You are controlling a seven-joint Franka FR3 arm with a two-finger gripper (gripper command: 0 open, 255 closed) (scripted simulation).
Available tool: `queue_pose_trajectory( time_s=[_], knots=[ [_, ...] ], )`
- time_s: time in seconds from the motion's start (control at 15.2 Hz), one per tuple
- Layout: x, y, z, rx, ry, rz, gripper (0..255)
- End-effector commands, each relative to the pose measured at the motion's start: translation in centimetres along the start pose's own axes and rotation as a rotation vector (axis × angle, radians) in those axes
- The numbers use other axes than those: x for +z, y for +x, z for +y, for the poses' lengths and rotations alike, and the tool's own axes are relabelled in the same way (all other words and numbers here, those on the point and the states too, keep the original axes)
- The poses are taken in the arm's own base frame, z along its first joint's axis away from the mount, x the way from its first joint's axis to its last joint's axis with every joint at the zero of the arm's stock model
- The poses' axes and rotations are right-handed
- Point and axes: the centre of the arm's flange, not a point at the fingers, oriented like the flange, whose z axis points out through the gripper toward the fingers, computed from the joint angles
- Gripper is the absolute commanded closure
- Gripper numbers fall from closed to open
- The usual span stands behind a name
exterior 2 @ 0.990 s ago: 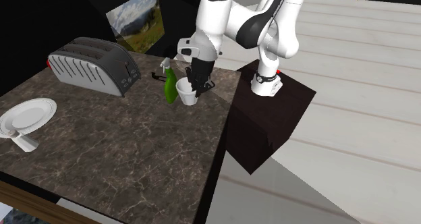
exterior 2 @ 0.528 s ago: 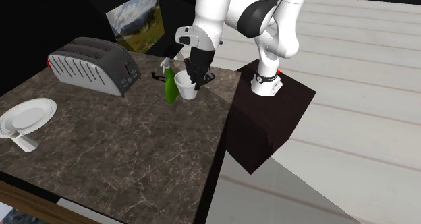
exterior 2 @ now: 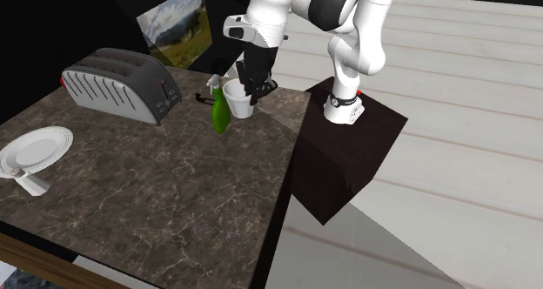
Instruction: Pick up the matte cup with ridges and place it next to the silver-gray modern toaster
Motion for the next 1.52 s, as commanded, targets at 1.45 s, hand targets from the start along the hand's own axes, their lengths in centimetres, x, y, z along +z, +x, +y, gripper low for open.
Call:
queue_pose_trajectory(
  time_s=[1.45],
  knots=[
    [-6.1,3.4,11.3,0.000,0.000,0.000,255]
  ],
)
